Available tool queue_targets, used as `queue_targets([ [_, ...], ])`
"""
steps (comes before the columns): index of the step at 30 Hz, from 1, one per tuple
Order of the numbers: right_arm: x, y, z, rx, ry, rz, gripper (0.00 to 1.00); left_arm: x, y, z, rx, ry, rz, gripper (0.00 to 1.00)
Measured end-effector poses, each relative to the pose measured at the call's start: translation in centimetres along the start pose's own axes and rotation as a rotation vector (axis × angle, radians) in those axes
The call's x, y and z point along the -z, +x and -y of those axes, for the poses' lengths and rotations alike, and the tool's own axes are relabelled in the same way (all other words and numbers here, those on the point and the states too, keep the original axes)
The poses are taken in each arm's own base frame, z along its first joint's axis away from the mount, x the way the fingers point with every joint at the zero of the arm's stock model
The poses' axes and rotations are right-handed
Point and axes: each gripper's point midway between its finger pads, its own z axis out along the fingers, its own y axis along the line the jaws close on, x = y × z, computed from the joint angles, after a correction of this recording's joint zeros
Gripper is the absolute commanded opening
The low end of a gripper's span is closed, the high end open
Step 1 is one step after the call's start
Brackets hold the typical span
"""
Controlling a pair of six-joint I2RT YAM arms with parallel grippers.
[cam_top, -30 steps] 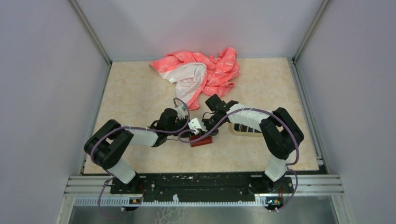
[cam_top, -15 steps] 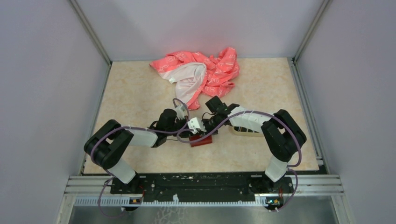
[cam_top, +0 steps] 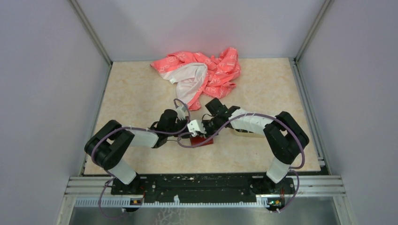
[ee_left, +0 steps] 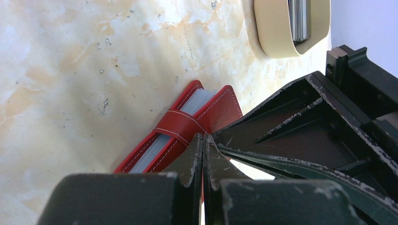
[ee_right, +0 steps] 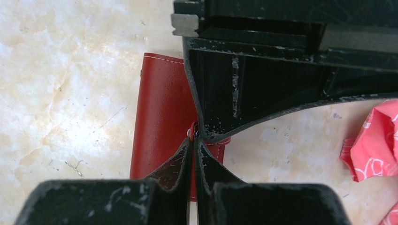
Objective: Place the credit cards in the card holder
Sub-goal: Close the card holder at the center of the board.
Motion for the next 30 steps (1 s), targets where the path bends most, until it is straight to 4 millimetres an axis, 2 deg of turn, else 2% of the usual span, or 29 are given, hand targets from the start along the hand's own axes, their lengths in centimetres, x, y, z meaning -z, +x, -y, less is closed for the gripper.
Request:
queue_targets([
  [14,-0.17,-0.15,-0.26,0.195,0.034,-0.125,0.0,-0.05,-0.08,0.05,-0.053,0.007,-0.009,0.0],
  [30,-0.26,-0.25,-0.49,0.298,0.089,-0.208,0.0,-0.08,0.09,0.31,-0.137,-0.004,-0.013,0.0],
])
